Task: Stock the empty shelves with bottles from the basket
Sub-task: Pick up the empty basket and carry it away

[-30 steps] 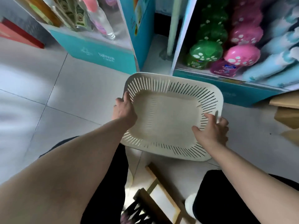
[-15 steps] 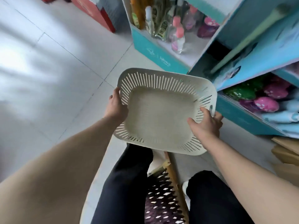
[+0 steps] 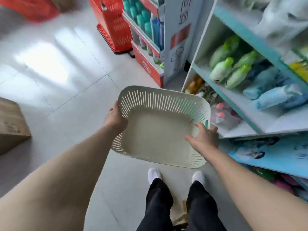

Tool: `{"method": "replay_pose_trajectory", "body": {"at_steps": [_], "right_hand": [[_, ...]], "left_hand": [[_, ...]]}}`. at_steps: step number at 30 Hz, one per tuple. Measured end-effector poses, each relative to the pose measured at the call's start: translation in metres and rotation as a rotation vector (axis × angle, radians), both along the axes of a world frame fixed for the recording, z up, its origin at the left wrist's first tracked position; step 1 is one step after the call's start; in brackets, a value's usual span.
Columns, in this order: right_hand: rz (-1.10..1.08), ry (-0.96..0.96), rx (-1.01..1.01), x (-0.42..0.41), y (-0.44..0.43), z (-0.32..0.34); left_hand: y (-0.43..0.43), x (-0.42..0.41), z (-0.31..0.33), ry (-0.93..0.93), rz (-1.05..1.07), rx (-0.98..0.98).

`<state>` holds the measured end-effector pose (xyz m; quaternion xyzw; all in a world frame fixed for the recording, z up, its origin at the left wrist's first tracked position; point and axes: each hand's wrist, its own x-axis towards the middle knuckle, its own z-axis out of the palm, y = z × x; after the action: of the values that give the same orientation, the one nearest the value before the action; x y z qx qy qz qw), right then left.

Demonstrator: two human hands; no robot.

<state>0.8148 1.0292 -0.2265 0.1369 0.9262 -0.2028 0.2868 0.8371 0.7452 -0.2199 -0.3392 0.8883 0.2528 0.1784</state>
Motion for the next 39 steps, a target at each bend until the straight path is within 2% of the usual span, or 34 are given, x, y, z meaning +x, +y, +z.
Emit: {"method": "replay_pose_trajectory", "body": {"at_steps": [12,18,25,32,39], "right_hand": [[0.411,0.146,-0.090,-0.163,-0.162,0.099],[0.551,0.192,-0.069,-0.226,-0.274,0.126],[0.507,0.181,0.009,-0.282,-0.422,0.130],[0.413,0.189,-0.026,-0.357,-0.545,0.140],[0.315,0.241,-0.061,-0.474,-0.630,0.132]], "left_hand": [[-0.148,-0.061,0.093,0.048,0.434,-0.035],[-0.235,-0.085,0.110,0.088,0.549,-0.049],[-0.382,-0.150,0.114,0.098,0.564,0.059],[-0.519,-0.240,0.123,0.083,0.500,0.030],[-0.616,-0.384,0.129,0.154,0.431,0.019]]}}
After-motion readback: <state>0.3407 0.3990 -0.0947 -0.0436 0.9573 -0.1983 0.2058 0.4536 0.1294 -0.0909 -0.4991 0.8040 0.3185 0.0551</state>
